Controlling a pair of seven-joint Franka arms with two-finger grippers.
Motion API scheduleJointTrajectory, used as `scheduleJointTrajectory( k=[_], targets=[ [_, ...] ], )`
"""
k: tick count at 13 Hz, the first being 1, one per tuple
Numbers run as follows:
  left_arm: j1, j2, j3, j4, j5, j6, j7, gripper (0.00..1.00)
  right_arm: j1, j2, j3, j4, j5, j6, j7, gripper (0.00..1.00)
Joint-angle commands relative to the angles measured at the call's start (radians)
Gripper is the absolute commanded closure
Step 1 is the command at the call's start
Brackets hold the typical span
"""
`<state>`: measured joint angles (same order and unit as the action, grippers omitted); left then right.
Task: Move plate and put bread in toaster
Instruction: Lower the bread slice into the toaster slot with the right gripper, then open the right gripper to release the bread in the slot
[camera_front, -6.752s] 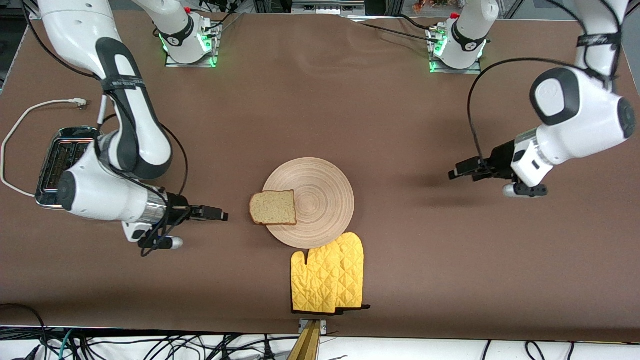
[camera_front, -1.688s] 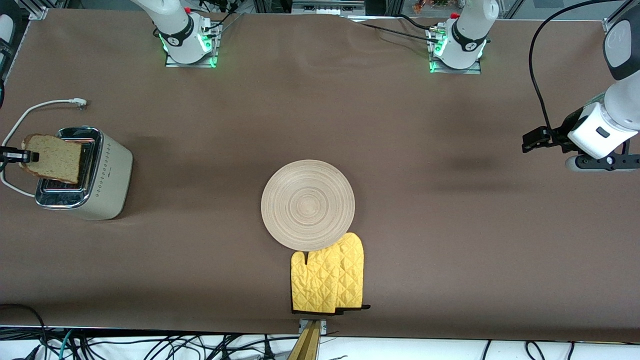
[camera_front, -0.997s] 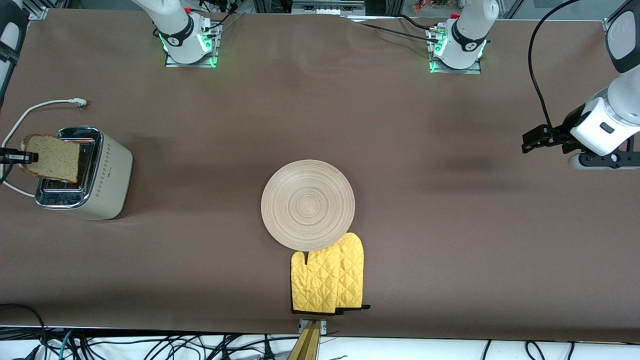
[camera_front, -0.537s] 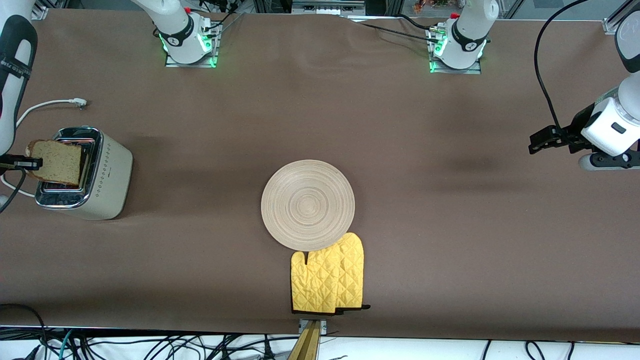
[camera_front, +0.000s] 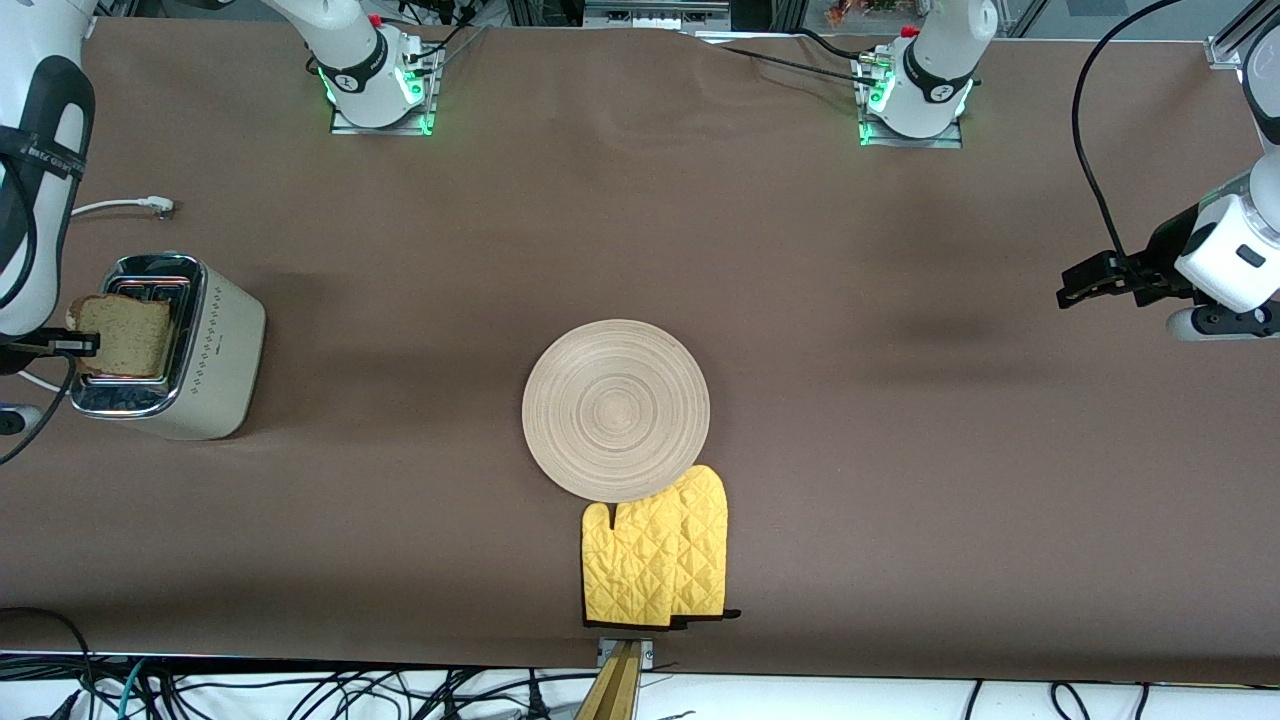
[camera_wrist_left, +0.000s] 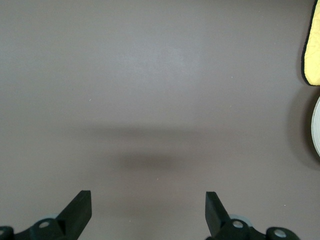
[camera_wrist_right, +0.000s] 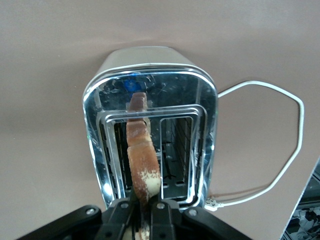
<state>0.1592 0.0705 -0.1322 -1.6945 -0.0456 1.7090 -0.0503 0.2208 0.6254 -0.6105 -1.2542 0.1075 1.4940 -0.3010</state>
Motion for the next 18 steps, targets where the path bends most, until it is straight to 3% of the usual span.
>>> scheduleJointTrajectory(
  k=[1,12,15,16,17,18],
  targets=[
    [0.01,-0.001,-0.004,0.016,-0.022,-0.016,0.01,0.0,0.003,0.013,0.0,0.005,0.037,0.012,0.006,1.0],
    [0.011,0.0,-0.004,0.015,-0.022,-0.014,0.009,0.0,0.008,0.074,0.003,-0.019,0.086,0.034,0.036,1.0],
    [0.011,0.0,-0.004,0.013,-0.022,-0.014,0.009,0.0,0.005,0.08,0.029,-0.027,0.086,0.048,0.036,1.0],
    [0.011,0.0,-0.004,0.013,-0.022,-0.014,0.009,0.0,0.005,0.085,0.031,-0.025,0.084,0.055,0.036,0.71],
    [0.011,0.0,-0.004,0.015,-0.022,-0.014,0.009,0.0,0.003,0.086,0.032,-0.027,0.086,0.057,0.036,0.22],
    [0.014,0.0,-0.004,0.015,-0.022,-0.014,0.009,0.0,0.0,0.086,0.035,-0.027,0.086,0.058,0.024,0.0]
  ],
)
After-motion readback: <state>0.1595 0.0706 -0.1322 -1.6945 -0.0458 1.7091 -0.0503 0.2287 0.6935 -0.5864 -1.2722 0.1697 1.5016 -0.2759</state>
